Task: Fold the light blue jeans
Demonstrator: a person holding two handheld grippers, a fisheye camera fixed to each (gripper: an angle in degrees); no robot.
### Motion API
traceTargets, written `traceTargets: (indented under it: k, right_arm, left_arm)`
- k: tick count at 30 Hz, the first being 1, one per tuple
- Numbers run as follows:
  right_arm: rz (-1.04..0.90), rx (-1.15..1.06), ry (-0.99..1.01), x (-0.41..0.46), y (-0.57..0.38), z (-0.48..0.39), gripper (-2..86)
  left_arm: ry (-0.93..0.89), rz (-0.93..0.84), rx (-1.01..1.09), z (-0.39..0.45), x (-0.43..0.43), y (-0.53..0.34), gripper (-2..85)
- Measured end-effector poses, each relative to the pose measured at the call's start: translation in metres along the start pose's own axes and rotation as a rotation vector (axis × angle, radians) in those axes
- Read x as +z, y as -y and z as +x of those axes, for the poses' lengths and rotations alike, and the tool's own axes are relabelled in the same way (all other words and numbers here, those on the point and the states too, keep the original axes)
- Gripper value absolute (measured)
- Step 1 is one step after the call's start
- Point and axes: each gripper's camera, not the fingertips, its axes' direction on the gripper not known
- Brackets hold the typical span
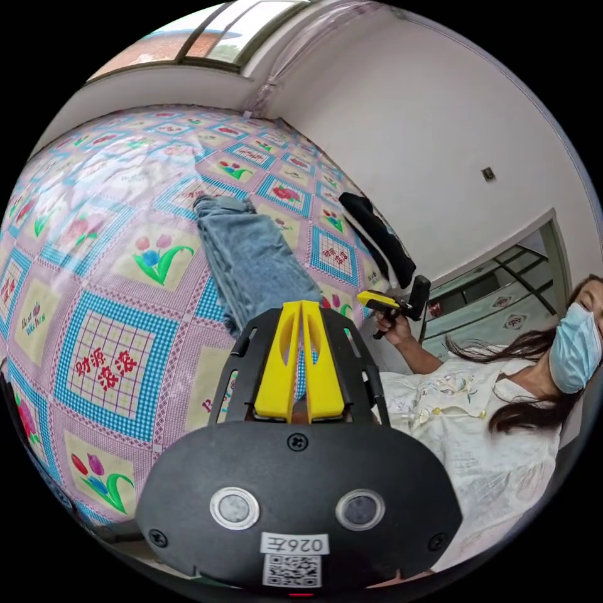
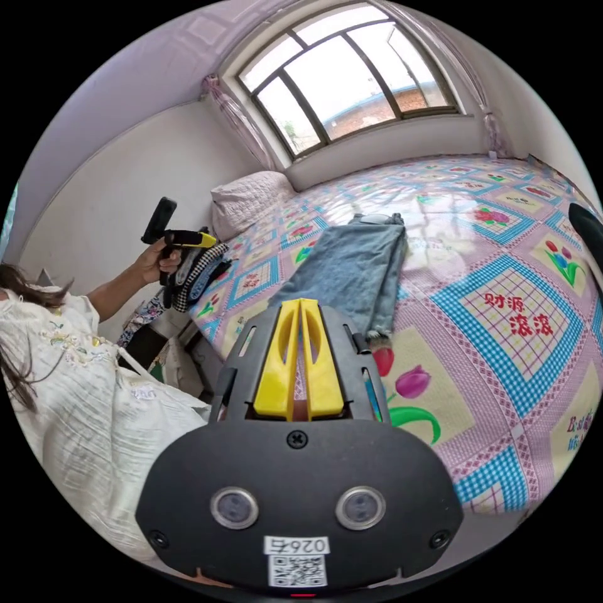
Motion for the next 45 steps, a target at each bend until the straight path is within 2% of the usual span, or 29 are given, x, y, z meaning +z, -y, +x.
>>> traceTargets:
  k: [4, 7, 10, 12, 16, 20, 24, 30, 33, 39, 41, 42, 45]
  right_arm:
    - [0.131, 0.067, 0.12, 0.001, 0.009, 0.013, -0.9]
    - [0.197, 0.11, 0.208, -0.01, 0.015, 0.024, -0.9]
    - [0.177, 0.152, 0.101, -0.02, 0.016, 0.037, -0.8]
    - [0.14, 0.193, 0.044, -0.024, 0.015, 0.051, -0.5]
    - [0.09, 0.317, -0.017, -0.031, 0.015, 0.094, 2.4]
    - [0.067, 0.374, -0.004, -0.023, 0.037, 0.132, 6.4]
    - [0.013, 0.37, 0.027, 0.007, 0.086, 0.173, 9.4]
    - [-0.084, 0.367, 0.061, 0.055, 0.148, 0.219, 11.9]
    - [-0.147, 0.357, 0.083, 0.076, 0.162, 0.231, 11.5]
    - [-0.159, 0.351, 0.059, 0.084, 0.178, 0.238, 6.0]
    - [-0.172, 0.355, 0.044, 0.084, 0.181, 0.243, 4.8]
    - [-0.176, 0.367, 0.052, 0.083, 0.183, 0.248, 4.0]
    - [-0.18, 0.424, 0.094, 0.08, 0.184, 0.263, 3.0]
  left_arm:
    - [0.064, 0.036, 0.06, 0.022, 0.01, 0.014, -1.0]
    - [0.101, 0.073, 0.013, 0.008, 0.036, 0.022, -0.9]
    - [0.086, 0.123, -0.089, -0.026, 0.07, 0.023, -0.8]
    - [0.169, 0.129, -0.206, -0.051, 0.094, 0.015, -0.5]
    - [0.311, 0.132, -0.297, -0.077, 0.115, -0.005, 2.9]
    - [0.211, 0.168, -0.34, -0.106, 0.116, -0.009, 8.3]
    - [0.147, 0.224, -0.301, -0.12, 0.108, 0.014, 17.9]
    - [0.1, 0.131, -0.277, -0.152, 0.123, 0.056, 23.3]
    - [0.104, 0.054, -0.306, -0.167, 0.137, 0.068, 22.3]
    - [0.3, 0.019, -0.225, -0.16, 0.13, 0.082, 16.3]
    - [0.308, -0.011, -0.234, -0.163, 0.125, 0.09, 8.4]
    - [0.174, -0.04, -0.213, -0.167, 0.126, 0.096, 8.0]
    - [0.048, -0.003, -0.36, -0.192, 0.115, 0.092, 6.9]
